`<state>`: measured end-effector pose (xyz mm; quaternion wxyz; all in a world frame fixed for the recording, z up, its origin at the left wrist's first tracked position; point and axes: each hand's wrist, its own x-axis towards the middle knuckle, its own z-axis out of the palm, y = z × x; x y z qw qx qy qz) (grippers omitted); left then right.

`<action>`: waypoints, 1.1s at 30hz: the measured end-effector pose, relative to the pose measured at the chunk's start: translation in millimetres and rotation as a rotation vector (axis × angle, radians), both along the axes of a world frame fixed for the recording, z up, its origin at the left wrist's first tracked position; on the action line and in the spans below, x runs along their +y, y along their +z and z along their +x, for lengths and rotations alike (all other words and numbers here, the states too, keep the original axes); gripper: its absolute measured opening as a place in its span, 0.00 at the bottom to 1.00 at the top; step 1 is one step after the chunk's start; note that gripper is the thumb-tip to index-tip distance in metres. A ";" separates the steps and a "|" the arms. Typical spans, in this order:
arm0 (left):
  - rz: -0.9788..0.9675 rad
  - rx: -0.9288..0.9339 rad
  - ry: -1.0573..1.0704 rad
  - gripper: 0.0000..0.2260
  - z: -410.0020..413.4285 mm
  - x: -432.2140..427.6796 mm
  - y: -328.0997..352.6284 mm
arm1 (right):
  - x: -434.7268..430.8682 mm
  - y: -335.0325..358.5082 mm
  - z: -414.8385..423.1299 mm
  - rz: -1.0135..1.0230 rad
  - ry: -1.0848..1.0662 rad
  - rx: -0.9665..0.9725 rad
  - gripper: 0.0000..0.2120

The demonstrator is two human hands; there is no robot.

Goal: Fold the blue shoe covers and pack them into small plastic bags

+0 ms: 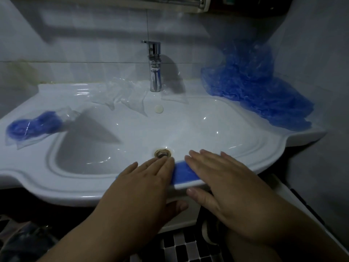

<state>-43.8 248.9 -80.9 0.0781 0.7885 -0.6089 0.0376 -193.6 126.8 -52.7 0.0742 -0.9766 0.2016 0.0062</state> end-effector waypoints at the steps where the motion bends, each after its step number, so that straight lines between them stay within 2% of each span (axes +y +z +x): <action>1: 0.002 -0.018 0.023 0.35 0.2 0.6 3.5 | -2.9 1.7 -2.4 -0.012 -0.012 0.012 0.32; 7: 0.039 0.026 0.092 0.34 1.1 5.1 10.9 | -18.9 1.8 -10.9 -0.008 -0.050 0.013 0.32; 11: -0.125 0.138 0.121 0.38 -4.3 6.1 22.9 | -20.7 -0.2 -14.6 0.026 -0.056 -0.091 0.32; 13: -0.226 0.053 0.051 0.34 -2.0 5.3 26.1 | -19.2 0.8 -16.0 0.043 -0.072 -0.147 0.32; 16: -0.263 0.014 -0.026 0.20 -1.8 3.0 23.6 | -21.2 2.5 -18.9 0.077 -0.067 -0.260 0.34; 17: -0.269 0.034 -0.049 0.16 -2.7 2.5 22.5 | -23.0 1.8 -19.6 0.069 -0.046 -0.306 0.31; 19: -0.271 0.105 -0.056 0.10 -4.4 2.1 22.7 | -28.6 -1.4 -20.3 0.029 0.016 -0.391 0.20; 21: -0.289 0.174 -0.033 0.09 -1.0 1.1 19.2 | -33.5 -3.8 -20.0 0.009 0.043 -0.459 0.10; 24: -0.306 0.273 0.014 0.06 2.0 1.0 16.8 | -37.1 -5.5 -16.9 0.075 0.040 -0.463 0.05; 26: -0.300 0.320 0.076 0.02 2.3 1.4 19.9 | -38.9 -5.8 -14.1 0.179 0.017 -0.470 0.05; 29: -0.284 0.413 0.178 0.04 8.0 1.6 25.6 | -40.8 -4.4 -8.9 0.333 -0.089 -0.512 0.07; 33: -0.259 0.413 0.320 0.04 16.8 -1.5 28.6 | -38.8 -6.8 0.7 0.333 -0.223 -0.512 0.09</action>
